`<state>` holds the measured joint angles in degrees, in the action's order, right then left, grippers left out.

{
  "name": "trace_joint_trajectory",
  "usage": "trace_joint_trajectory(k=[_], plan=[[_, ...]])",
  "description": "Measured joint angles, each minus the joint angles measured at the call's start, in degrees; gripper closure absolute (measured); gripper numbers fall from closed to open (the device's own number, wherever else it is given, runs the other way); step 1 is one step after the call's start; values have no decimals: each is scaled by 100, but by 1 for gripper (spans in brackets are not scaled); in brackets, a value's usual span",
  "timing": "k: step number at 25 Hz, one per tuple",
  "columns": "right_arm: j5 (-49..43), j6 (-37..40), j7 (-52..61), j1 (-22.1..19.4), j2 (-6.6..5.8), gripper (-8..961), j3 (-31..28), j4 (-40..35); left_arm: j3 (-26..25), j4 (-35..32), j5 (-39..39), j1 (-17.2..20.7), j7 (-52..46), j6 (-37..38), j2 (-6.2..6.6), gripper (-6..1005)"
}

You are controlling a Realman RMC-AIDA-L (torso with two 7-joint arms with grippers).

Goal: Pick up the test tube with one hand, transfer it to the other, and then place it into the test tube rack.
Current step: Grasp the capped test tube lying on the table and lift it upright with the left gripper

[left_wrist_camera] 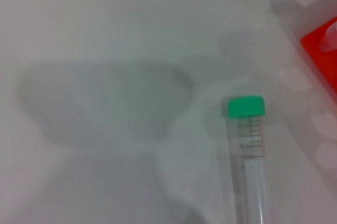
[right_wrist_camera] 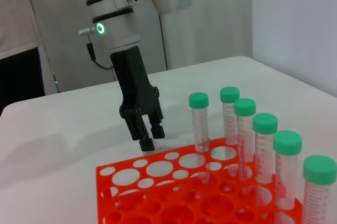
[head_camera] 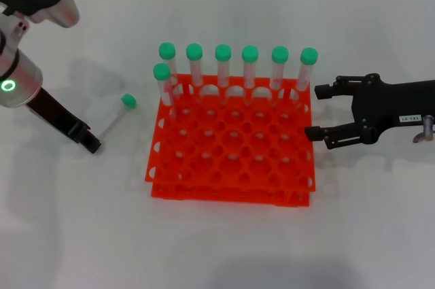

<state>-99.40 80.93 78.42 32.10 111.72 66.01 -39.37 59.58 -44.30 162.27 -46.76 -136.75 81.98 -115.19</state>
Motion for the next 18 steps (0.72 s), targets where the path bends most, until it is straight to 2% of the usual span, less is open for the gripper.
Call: trace_joint_trajectory(k=[7,12,18], plan=[[0,-71,15,15,1,85,0,0,100,5,-3,-6,-62,-56,18,493],[0,-103,26,26,0,84,0,0,102,10,-3,-36,-62,-58,22,604],[0,-131,40,50,-2,84,0,0,109,51,-2,-53,-62,-61,28,648]])
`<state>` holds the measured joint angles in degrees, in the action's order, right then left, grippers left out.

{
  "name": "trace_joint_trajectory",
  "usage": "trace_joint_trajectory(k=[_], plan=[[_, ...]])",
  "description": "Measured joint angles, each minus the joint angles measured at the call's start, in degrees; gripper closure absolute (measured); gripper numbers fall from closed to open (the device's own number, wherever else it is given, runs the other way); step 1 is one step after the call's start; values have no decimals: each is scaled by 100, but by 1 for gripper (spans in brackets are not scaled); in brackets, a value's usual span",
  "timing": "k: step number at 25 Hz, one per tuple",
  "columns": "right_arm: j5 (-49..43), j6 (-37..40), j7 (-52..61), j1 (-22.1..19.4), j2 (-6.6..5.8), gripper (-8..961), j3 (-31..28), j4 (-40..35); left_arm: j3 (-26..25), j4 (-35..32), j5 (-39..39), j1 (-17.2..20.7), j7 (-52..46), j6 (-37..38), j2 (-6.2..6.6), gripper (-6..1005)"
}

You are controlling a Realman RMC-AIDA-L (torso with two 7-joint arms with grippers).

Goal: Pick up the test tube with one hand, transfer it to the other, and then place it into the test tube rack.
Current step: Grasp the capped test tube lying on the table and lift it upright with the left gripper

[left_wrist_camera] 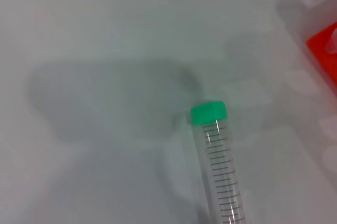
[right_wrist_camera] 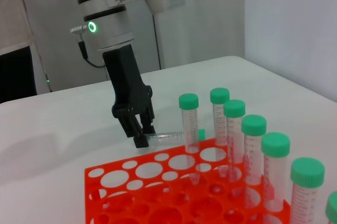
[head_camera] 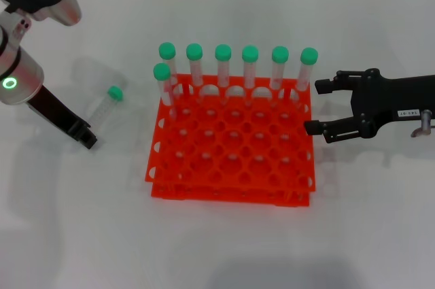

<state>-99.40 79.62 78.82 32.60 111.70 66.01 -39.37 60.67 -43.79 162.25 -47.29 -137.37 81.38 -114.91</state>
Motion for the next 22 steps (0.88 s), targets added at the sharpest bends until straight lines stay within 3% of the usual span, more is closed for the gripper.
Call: trace_joint_trajectory(k=[11,16,22], plan=[[-11,0,1,0,18,84,0,0,11,41,-1,9,-22,-46,13,691],[-11,26,1,-14,23,84,-1,0,7,-3,1,31,-25,-61,12,769],[10,122,34,-47,7,85,-44,0,-61,-622,-84,187,-14,154,-14,813]])
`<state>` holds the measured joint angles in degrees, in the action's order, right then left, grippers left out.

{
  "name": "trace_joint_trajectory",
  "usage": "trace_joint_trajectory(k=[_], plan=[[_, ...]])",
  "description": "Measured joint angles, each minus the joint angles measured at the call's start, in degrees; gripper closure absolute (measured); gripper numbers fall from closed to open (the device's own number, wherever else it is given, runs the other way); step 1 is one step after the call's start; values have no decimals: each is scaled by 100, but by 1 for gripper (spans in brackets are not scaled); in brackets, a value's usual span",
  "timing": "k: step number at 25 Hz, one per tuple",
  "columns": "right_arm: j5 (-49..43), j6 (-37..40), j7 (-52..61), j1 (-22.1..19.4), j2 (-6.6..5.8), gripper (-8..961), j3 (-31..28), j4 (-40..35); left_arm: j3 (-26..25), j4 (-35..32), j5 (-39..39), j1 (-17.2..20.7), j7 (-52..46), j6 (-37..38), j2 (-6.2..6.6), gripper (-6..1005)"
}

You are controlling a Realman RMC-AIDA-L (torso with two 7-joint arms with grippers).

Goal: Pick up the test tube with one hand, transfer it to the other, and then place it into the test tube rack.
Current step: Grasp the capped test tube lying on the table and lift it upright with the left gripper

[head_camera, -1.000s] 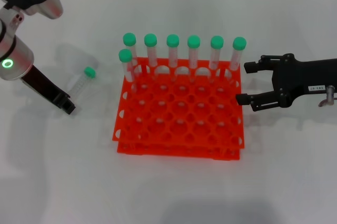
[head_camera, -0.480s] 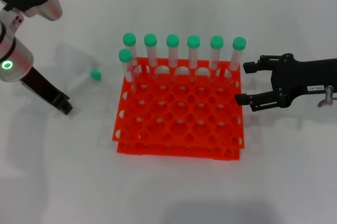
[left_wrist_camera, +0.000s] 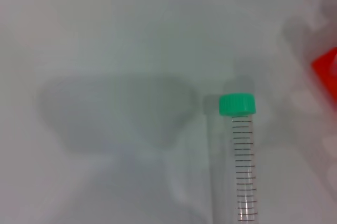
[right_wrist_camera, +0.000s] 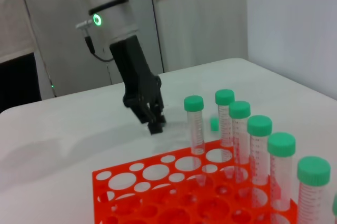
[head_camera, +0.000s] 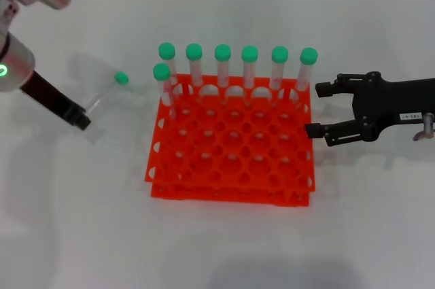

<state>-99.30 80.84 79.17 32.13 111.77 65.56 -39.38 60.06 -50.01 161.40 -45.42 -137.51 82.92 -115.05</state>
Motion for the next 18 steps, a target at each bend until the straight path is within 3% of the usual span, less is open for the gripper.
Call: trace_joint_trajectory(k=[1,6,8,18], plan=[[4,12,10,-4,-8,85,-2,0,-16,-378,-101,137,16,116,-17,813],[20,30,28,-7,-15,84,-1,0,-43,-962,-448,429,92,226,-30,808],[30,30,29,-7,-15,84,-4,0,-85,-1341,-1033,672,327,310,-9,807],[34,1,29,1,16,84,-9,0,-463,-2140,-2435,1335,1278,143,-142,798]])
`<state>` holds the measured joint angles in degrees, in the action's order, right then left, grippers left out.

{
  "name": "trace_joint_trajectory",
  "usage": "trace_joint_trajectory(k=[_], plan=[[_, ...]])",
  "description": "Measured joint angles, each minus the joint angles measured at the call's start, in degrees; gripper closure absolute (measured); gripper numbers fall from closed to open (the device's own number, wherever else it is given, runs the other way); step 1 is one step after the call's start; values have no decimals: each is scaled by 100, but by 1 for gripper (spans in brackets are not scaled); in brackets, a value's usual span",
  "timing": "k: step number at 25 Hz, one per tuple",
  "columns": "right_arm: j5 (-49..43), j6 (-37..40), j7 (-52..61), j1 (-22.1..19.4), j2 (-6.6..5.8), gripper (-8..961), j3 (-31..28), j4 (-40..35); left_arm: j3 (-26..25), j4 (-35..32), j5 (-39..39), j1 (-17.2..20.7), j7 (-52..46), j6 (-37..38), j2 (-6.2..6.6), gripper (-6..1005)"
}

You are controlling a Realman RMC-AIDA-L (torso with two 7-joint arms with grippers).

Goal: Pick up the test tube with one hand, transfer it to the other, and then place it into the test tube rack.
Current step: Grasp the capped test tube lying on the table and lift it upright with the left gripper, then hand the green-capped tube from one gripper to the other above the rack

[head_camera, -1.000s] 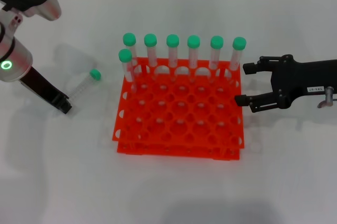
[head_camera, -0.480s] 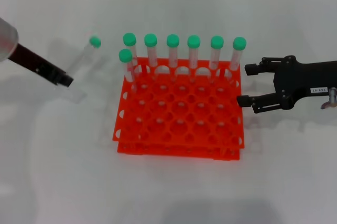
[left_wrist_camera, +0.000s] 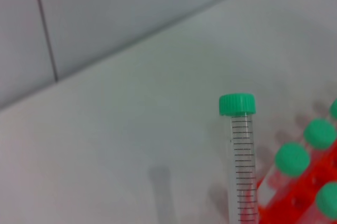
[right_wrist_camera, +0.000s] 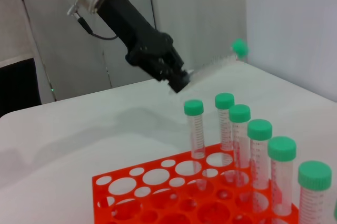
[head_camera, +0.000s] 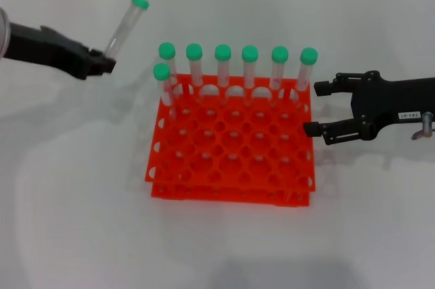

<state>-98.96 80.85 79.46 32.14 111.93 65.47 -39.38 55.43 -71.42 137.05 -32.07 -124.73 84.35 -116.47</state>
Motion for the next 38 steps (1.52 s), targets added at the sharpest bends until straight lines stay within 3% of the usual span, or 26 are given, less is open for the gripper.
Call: trace_joint_trajectory(k=[5,15,22,26,30,34,38], plan=[[0,-10,0,3,14,84,0,0,-173,-25,-681,215,660,-215,-31,794],[0,-79,-22,3,37,85,0,0,-200,39,-1821,530,1972,-739,-212,786],[-1,-132,-39,-1,62,85,1,0,-189,913,-3448,627,3607,-751,-223,780],[-1,-133,-58,-1,100,85,1,0,-195,1817,-4115,430,4079,-694,-73,777],[-1,-137,-85,11,117,85,0,0,-193,2796,-4419,20,4298,-346,219,773],[-1,-142,-111,29,157,85,0,-1,-179,3411,-4159,-349,4274,52,455,770],[-1,-142,-137,18,184,84,1,-86,-182,3452,-3675,-515,4148,331,515,767]])
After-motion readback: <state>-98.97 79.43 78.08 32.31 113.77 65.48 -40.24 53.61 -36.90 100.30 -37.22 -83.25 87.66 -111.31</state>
